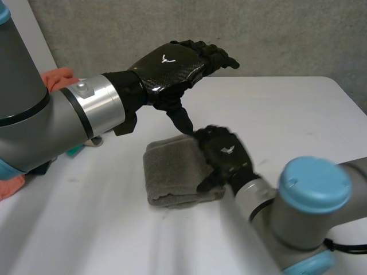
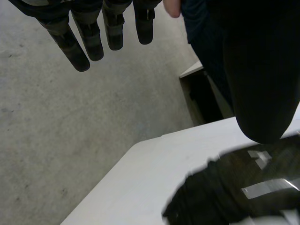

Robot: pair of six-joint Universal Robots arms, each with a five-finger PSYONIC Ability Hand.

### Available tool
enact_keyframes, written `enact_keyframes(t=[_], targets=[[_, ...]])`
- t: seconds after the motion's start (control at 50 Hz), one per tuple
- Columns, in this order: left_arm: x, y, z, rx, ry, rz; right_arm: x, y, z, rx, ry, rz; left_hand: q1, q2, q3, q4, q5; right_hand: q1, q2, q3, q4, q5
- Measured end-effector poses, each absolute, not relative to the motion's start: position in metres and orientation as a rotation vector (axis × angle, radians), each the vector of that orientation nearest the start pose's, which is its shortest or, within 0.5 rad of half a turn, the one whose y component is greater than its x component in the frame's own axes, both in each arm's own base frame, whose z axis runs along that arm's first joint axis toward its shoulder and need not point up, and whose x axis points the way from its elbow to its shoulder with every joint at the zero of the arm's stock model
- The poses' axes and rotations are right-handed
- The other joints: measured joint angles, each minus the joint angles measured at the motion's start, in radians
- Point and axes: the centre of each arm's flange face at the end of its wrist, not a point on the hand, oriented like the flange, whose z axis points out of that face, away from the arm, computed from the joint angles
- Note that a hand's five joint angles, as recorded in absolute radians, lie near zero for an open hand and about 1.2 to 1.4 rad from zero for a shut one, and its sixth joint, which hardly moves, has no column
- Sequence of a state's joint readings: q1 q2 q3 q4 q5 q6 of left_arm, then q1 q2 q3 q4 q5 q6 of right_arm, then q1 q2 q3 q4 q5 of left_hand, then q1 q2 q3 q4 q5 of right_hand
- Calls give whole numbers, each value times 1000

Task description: Fold the laundry.

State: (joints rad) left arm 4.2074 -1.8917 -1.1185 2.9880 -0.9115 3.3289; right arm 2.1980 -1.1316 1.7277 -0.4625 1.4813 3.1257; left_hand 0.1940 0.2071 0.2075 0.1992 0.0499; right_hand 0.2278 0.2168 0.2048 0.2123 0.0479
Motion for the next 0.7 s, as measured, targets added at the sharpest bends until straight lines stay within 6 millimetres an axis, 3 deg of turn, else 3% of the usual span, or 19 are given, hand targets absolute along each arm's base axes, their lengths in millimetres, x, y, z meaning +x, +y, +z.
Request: enact_keyframes(t=[0.08, 0.16, 0.5, 0.7], targets=[[-337, -226, 324, -1141, -1503, 1622, 305, -230, 162, -458, 1964, -1577, 0, 0, 0, 0, 0, 0, 0, 0, 0, 0], [-336, -228, 323, -1139, -1527, 1631, 299, -233, 157, -369, 1993, -1498, 0, 0, 0, 0, 0, 0, 0, 0, 0, 0], [-340, -221, 322, -1168, -1514, 1628, 309, -211, 121, -545, 2100, -1410, 0, 0, 0, 0, 0, 0, 0, 0, 0, 0], [-338, -222, 323, -1170, -1513, 1636, 321, -221, 106, -583, 2065, -1528, 0, 0, 0, 0, 0, 52, 58, 63, 58, 57]])
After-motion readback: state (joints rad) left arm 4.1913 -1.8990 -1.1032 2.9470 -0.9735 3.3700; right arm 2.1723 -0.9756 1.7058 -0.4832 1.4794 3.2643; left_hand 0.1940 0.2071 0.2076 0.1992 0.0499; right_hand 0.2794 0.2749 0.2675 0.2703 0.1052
